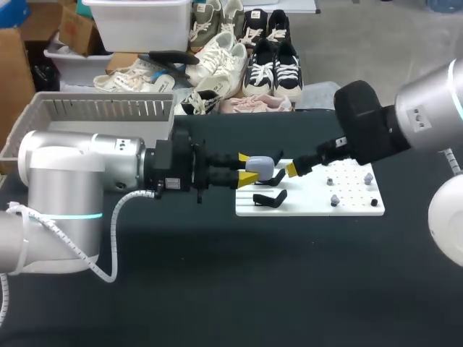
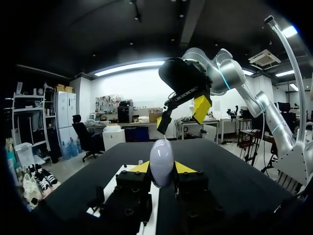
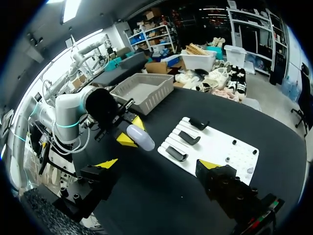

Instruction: Pick up each earbud case from the left stands, insert the matching earbuds, close the lid, and place the case in the box.

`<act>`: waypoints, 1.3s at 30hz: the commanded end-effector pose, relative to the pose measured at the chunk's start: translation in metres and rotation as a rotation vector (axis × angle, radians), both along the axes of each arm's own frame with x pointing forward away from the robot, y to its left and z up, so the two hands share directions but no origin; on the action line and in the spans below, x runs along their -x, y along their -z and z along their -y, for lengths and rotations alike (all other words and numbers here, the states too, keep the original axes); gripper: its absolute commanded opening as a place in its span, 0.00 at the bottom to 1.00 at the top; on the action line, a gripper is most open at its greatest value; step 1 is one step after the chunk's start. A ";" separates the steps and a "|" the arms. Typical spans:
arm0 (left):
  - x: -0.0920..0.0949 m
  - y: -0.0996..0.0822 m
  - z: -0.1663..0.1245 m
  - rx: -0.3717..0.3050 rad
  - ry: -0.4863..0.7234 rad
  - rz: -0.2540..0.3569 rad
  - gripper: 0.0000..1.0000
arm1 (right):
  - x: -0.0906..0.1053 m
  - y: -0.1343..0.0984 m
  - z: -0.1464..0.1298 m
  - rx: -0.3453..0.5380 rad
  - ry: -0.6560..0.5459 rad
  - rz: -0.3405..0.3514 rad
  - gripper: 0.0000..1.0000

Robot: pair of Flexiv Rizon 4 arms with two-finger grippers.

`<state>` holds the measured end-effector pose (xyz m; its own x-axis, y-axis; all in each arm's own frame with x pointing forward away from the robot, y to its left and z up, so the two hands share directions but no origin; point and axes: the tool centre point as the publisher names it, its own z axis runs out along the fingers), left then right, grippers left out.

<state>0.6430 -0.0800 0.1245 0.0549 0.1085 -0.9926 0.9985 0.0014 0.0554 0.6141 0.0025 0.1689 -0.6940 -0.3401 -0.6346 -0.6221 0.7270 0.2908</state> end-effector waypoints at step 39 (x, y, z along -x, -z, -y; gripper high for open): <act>0.000 0.001 0.001 0.006 -0.008 0.007 0.00 | -0.021 0.028 -0.039 0.077 0.010 -0.080 1.00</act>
<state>0.6434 -0.0811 0.1237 0.0593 0.1055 -0.9926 0.9981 0.0075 0.0605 0.6344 0.0394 0.1408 -0.7418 -0.3796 -0.5528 -0.5979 0.7478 0.2887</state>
